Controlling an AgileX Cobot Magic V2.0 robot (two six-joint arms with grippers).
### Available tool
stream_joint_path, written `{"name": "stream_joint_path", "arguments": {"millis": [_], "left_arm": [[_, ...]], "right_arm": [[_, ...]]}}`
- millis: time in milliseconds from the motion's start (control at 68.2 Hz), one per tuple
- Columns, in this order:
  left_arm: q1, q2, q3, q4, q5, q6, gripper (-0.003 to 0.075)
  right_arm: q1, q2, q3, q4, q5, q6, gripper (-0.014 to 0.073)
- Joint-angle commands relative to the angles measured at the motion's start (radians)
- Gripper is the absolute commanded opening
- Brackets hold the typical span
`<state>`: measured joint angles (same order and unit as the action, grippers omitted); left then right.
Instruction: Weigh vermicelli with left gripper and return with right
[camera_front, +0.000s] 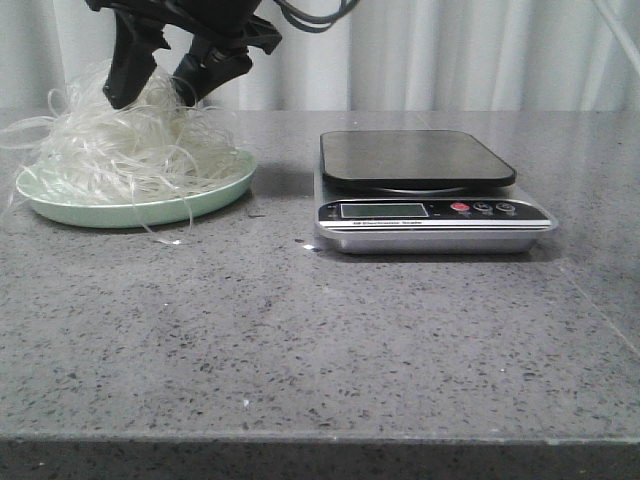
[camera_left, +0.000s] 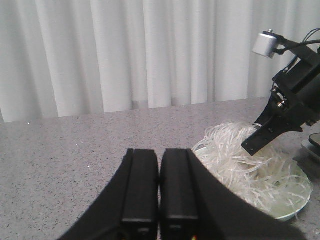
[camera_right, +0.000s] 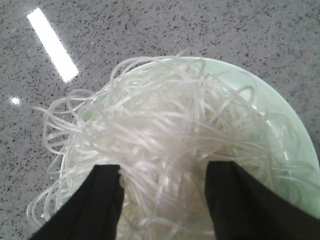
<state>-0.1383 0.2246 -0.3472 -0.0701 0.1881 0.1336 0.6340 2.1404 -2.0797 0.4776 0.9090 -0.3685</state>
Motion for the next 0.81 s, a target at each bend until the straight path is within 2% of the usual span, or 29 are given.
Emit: {"name": "stream_joint_path", "arguments": {"millis": [0, 293, 440, 616, 792], "left_arm": [[0.004, 0.008, -0.029, -0.011, -0.074, -0.008, 0.0137], [0.004, 0.008, -0.029, -0.011, -0.074, -0.008, 0.0137], [0.004, 0.008, -0.029, -0.011, -0.074, -0.008, 0.0137], [0.004, 0.008, -0.029, -0.011, -0.074, -0.008, 0.0137], [0.004, 0.008, -0.029, -0.011, -0.074, -0.008, 0.0137]], "right_arm": [[-0.006, -0.091, -0.033, 0.015, -0.027, -0.003, 0.0517], [-0.067, -0.193, -0.033, 0.015, -0.001, -0.003, 0.0502], [-0.135, -0.256, -0.033, 0.013, 0.052, -0.002, 0.0399], [-0.259, -0.332, -0.033, 0.013, 0.137, 0.004, 0.0145], [-0.387, -0.405, -0.029, -0.009, 0.155, 0.06, 0.0153]]}}
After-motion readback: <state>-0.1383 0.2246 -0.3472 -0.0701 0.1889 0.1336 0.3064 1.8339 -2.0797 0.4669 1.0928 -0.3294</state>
